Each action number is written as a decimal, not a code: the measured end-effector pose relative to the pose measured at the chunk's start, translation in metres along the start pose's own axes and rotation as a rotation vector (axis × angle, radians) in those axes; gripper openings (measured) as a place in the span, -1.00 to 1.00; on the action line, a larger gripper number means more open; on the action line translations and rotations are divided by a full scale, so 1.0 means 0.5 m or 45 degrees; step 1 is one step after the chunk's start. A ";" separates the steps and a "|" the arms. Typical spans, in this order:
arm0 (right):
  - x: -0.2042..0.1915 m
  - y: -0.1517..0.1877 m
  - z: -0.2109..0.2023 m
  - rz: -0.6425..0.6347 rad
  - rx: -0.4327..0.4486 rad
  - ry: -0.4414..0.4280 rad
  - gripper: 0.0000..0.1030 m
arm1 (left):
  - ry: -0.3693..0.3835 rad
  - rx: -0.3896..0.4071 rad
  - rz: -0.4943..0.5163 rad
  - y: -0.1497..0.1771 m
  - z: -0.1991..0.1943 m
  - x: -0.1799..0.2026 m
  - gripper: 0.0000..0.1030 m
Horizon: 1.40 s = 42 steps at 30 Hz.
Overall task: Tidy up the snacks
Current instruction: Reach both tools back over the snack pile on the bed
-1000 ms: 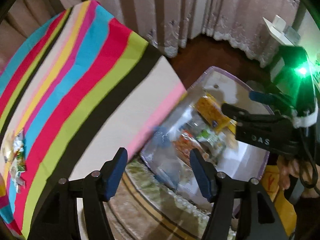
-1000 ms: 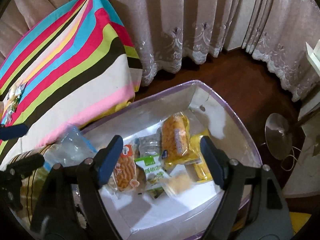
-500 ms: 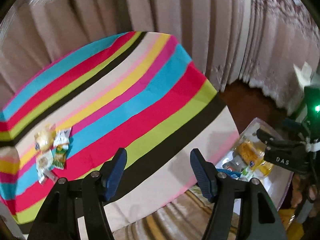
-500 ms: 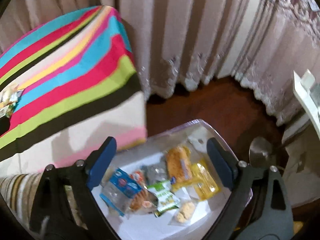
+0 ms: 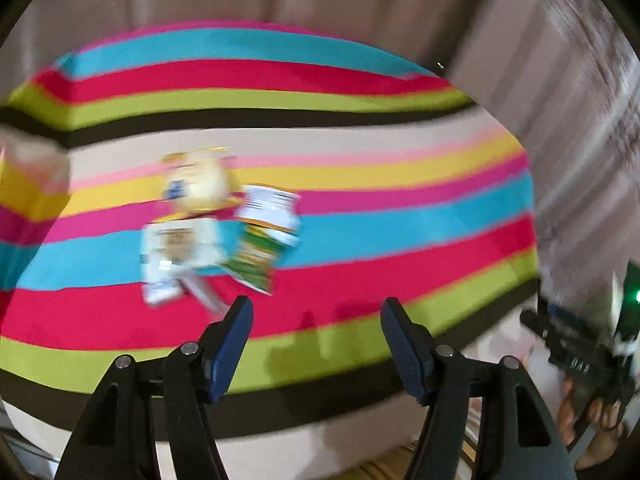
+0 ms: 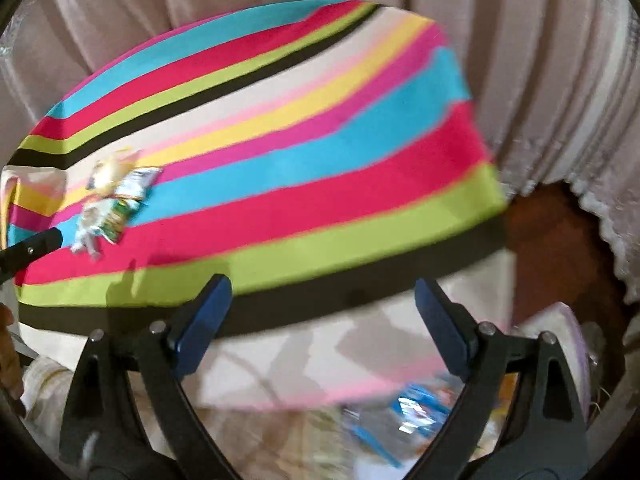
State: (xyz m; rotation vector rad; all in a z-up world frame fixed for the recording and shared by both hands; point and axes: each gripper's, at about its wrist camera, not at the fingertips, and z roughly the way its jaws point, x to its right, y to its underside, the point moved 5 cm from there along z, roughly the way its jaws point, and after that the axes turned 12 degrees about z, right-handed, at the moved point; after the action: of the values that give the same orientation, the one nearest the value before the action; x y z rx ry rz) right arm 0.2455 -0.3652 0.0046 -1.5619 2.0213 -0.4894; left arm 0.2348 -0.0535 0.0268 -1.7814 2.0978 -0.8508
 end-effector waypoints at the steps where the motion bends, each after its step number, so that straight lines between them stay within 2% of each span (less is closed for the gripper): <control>1: -0.035 -0.010 0.016 -0.006 -0.017 -0.034 0.82 | 0.010 -0.001 -0.070 -0.007 0.005 -0.049 0.29; 4: -0.132 -0.037 0.065 -0.028 -0.053 -0.098 0.82 | 0.063 0.002 -0.214 -0.025 0.029 -0.162 0.29; 8: -0.263 -0.052 0.137 -0.048 -0.134 -0.193 0.82 | 0.100 0.008 -0.302 -0.060 0.070 -0.258 0.29; 13: -0.399 -0.078 0.219 -0.059 -0.183 -0.267 0.82 | 0.188 0.004 -0.370 -0.107 0.148 -0.318 0.29; 20: -0.511 -0.115 0.300 -0.102 -0.159 -0.266 0.81 | 0.276 0.001 -0.431 -0.164 0.260 -0.361 0.28; 22: -0.514 -0.121 0.314 -0.123 -0.155 -0.242 0.65 | 0.302 -0.019 -0.439 -0.170 0.277 -0.357 0.28; 23: -0.520 -0.118 0.327 -0.138 -0.168 -0.241 0.58 | 0.312 -0.040 -0.436 -0.169 0.285 -0.354 0.19; 25: -0.528 -0.111 0.346 -0.166 -0.207 -0.247 0.15 | 0.313 -0.060 -0.417 -0.161 0.294 -0.344 0.11; 26: -0.528 -0.101 0.355 -0.179 -0.234 -0.248 0.02 | 0.340 -0.068 -0.421 -0.156 0.295 -0.340 0.07; 27: -0.525 -0.094 0.357 -0.180 -0.240 -0.257 -0.03 | 0.363 -0.075 -0.422 -0.151 0.295 -0.333 0.06; 32: -0.512 -0.057 0.331 -0.240 -0.241 -0.252 -0.13 | 0.377 -0.106 -0.371 -0.117 0.276 -0.278 0.02; 38: -0.445 0.007 0.274 -0.256 -0.272 -0.240 -0.14 | 0.428 -0.147 -0.433 -0.023 0.232 -0.202 0.01; 42: -0.398 0.049 0.237 -0.250 -0.297 -0.230 -0.15 | 0.439 -0.172 -0.430 0.022 0.212 -0.153 0.01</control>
State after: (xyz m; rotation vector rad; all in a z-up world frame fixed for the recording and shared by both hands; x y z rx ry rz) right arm 0.3365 -0.1624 -0.0655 -1.8834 1.8502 -0.1789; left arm 0.3003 -0.0070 -0.0770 -2.2418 2.1260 -1.2037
